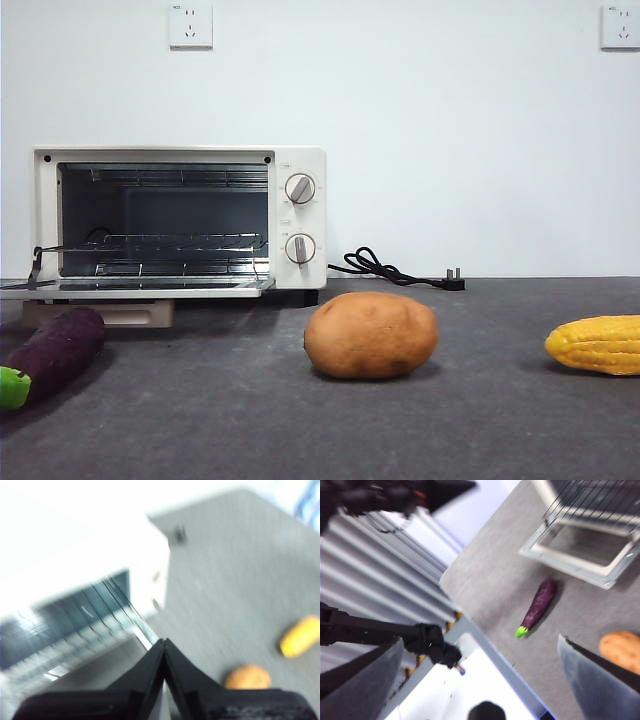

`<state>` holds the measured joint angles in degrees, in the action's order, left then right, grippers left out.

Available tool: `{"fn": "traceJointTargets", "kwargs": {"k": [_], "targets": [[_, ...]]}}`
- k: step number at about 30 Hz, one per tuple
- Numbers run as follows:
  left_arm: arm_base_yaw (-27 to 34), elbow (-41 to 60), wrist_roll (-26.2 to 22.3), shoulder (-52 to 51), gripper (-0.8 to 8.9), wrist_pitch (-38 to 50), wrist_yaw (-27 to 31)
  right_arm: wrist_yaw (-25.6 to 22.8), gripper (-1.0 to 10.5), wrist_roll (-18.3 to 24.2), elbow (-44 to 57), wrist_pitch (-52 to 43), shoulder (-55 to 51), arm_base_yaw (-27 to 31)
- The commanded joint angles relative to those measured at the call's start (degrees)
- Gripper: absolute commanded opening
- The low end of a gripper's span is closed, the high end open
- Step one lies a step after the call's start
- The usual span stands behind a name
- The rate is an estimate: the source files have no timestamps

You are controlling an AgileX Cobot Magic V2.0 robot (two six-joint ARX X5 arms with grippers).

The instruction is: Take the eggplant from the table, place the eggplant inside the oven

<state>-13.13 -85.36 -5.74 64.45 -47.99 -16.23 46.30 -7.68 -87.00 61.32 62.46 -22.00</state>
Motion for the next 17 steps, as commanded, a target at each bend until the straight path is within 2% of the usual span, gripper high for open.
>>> {"fn": "traceJointTargets", "kwargs": {"k": [1,4,9,17], "targets": [[0.0,0.4,0.9,-6.9,-0.06,-1.6,3.5,-0.7,6.3,0.9,-0.1,-0.5,1.9,-2.9],[0.0,0.4,0.9,-13.0,-0.06,-4.9,6.2,-2.4,6.3,0.9,-0.1,-1.7,4.4,-6.7],[0.0,0.4,1.4,-20.9,-0.06,-10.7,7.5,-5.1,6.3,-0.1,-0.1,-5.6,8.8,-13.8],[0.0,0.4,2.6,-28.1,-0.06,-18.2,7.5,-14.2,6.3,-3.6,-0.1,-15.8,18.2,-27.0]]}}
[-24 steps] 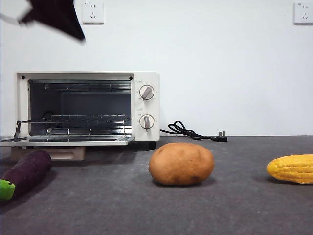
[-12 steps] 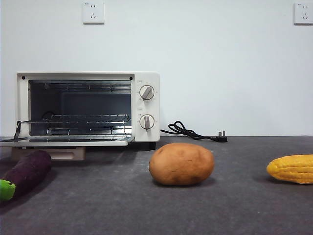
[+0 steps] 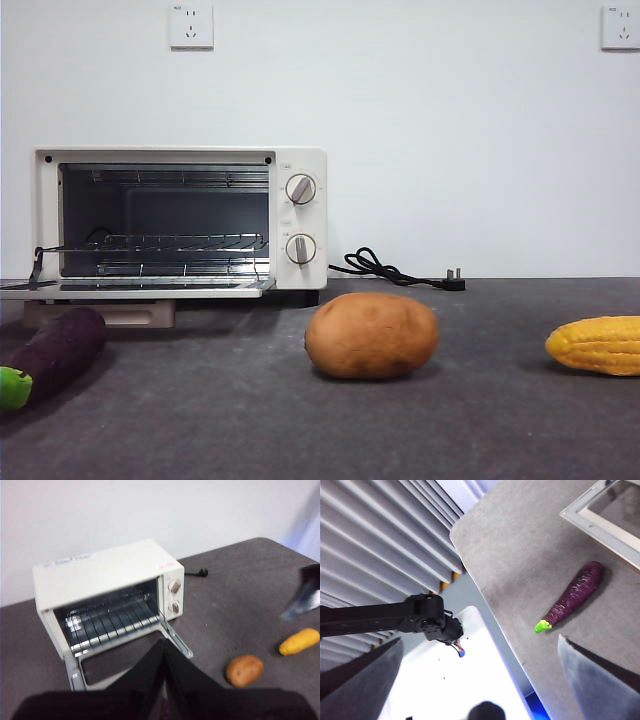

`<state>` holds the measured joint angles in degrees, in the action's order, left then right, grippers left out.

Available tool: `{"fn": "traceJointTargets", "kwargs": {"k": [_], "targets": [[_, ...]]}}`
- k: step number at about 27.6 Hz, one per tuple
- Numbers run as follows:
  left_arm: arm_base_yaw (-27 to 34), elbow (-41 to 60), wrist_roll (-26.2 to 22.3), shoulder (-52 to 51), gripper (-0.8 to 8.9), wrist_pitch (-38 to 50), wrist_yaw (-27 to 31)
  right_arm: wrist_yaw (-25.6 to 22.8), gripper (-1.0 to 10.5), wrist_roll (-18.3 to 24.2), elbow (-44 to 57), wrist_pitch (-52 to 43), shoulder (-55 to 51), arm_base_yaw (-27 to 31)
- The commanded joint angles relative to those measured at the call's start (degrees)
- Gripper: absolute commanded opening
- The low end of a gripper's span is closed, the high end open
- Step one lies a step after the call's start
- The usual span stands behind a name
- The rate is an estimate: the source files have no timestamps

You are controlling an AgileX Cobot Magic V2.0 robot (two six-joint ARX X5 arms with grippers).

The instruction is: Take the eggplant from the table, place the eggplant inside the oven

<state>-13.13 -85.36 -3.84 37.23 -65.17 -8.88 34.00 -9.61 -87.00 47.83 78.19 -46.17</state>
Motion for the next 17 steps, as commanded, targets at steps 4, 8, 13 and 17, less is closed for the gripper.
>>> {"fn": "traceJointTargets", "kwargs": {"k": [4,8,13,17], "targets": [[0.0,0.4,0.6,-1.8,-0.06,-3.4,0.2,-6.6,6.3,-4.4,-0.1,-7.9,8.3,-7.9],[0.0,0.4,0.5,-1.9,-0.06,-4.8,0.1,-11.9,6.3,-6.2,-0.1,-11.7,14.3,-11.7],[0.0,0.4,0.2,-1.9,-0.06,-4.5,-0.1,-17.2,6.3,-7.7,-0.1,-14.1,21.5,-14.6],[0.0,0.4,0.2,-1.9,-0.06,-4.6,-0.1,-19.8,6.3,-9.0,-0.1,-15.8,26.6,-15.6]]}}
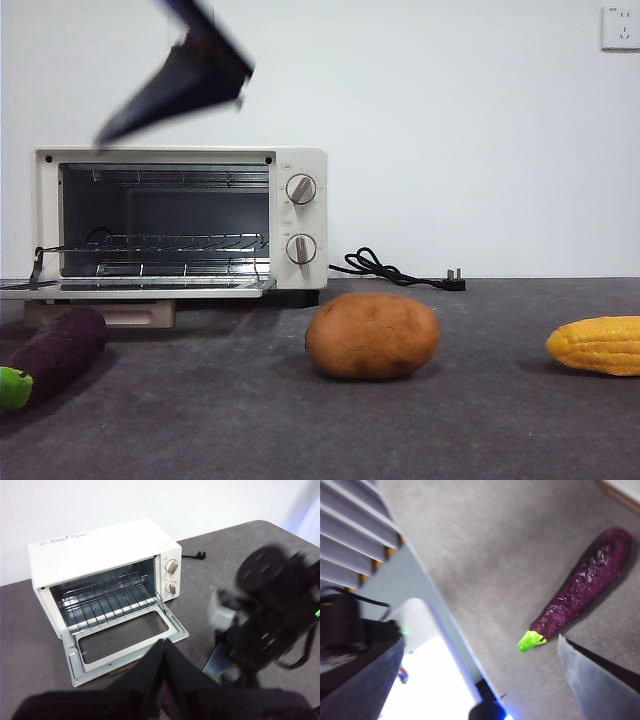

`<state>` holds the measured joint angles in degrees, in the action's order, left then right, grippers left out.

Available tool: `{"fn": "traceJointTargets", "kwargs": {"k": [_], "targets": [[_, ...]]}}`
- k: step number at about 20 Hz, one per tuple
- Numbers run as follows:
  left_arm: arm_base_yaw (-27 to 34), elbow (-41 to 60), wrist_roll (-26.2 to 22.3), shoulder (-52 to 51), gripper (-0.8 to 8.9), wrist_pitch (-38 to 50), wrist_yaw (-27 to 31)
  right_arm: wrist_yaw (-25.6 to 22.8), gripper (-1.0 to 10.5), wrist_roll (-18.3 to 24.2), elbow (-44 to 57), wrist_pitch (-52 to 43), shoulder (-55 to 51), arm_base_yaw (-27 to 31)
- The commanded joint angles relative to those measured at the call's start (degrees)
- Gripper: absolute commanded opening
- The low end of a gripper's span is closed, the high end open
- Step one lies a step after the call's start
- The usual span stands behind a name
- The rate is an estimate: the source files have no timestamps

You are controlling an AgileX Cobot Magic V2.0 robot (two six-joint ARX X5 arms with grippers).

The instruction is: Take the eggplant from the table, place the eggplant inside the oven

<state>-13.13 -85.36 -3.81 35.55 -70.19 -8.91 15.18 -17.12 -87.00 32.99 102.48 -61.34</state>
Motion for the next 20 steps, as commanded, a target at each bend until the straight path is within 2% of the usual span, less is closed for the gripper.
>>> {"fn": "traceJointTargets", "kwargs": {"k": [1,13,18,20], "targets": [[-0.1,0.4,-0.3,-0.2,-0.06,0.4,0.0,-2.4,6.3,-2.4,-0.1,-1.7,4.1,-0.6],[-1.0,0.4,-0.9,-0.2,-0.05,0.2,0.0,-9.9,6.3,-9.6,-0.1,-6.6,15.5,-1.4],[-1.2,0.4,-1.3,-0.2,-0.05,-0.7,0.0,-11.4,6.3,-10.0,-0.1,-7.6,18.6,-2.1],[-1.7,0.4,-1.3,-0.2,-0.06,-0.7,0.0,-13.7,6.0,-10.3,-0.1,-7.7,19.3,-2.4]]}}
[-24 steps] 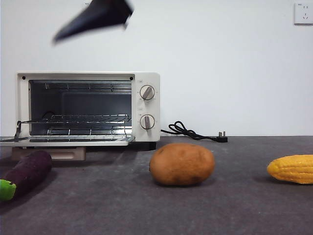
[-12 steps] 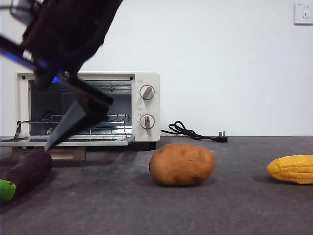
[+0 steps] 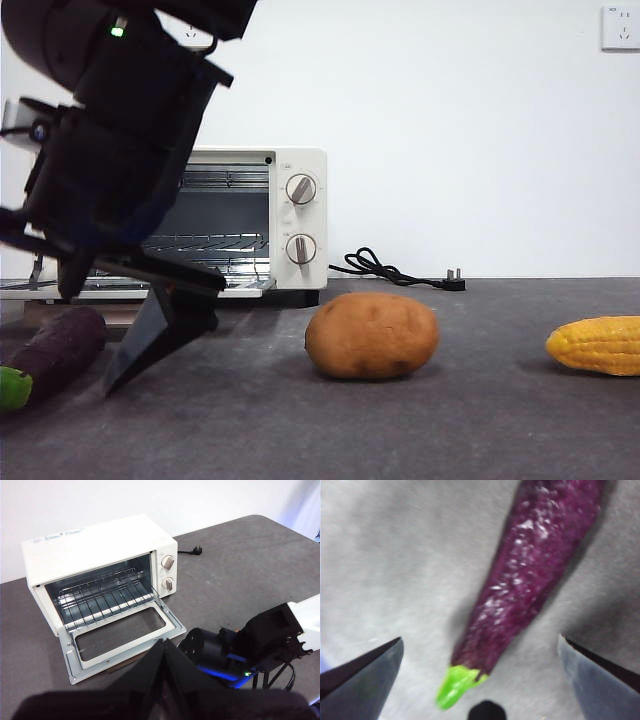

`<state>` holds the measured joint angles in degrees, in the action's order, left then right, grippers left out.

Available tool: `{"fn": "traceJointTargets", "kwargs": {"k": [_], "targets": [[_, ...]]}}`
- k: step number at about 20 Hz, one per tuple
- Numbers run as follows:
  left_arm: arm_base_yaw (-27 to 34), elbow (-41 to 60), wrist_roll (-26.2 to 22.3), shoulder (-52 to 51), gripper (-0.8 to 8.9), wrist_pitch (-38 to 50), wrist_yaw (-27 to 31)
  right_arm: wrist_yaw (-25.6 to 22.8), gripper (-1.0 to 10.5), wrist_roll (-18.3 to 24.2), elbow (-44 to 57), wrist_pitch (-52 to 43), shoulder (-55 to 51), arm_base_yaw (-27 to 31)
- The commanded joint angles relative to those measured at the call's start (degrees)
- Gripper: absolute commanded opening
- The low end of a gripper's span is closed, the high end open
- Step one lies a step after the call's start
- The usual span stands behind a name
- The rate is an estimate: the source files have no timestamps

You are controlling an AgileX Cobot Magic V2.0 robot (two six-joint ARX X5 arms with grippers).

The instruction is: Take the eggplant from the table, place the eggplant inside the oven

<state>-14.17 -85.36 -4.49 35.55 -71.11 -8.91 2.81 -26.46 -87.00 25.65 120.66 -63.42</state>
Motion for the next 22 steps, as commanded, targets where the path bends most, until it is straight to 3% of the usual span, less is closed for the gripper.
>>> {"fn": "traceJointTargets", "kwargs": {"k": [1,6,12,15,19,22], "targets": [[-1.0,0.4,-0.7,-0.2,-0.05,0.2,0.0,-2.5,5.3,-1.0,-0.1,-0.3,1.1,-0.3],[-1.5,0.4,-1.2,-0.2,-0.06,0.0,0.0,-4.4,1.8,-1.0,-0.1,-0.5,1.1,-0.3],[-1.5,0.4,-1.4,-0.2,-0.06,0.0,0.0,-4.4,-0.1,-1.0,-0.1,-1.9,1.1,-0.7],[-1.6,0.4,-1.7,-0.2,-0.06,-0.1,0.3,-4.0,-0.1,-0.3,-0.1,-1.7,1.0,-0.9],[-2.8,0.4,-2.2,-0.2,-0.06,-0.9,5.6,5.9,-0.1,2.4,-0.2,-1.8,-3.8,-1.2],[-3.5,0.4,-2.2,-0.2,-0.06,-1.5,6.2,10.1,-0.1,4.0,-1.1,-2.0,-7.1,0.2]]}}
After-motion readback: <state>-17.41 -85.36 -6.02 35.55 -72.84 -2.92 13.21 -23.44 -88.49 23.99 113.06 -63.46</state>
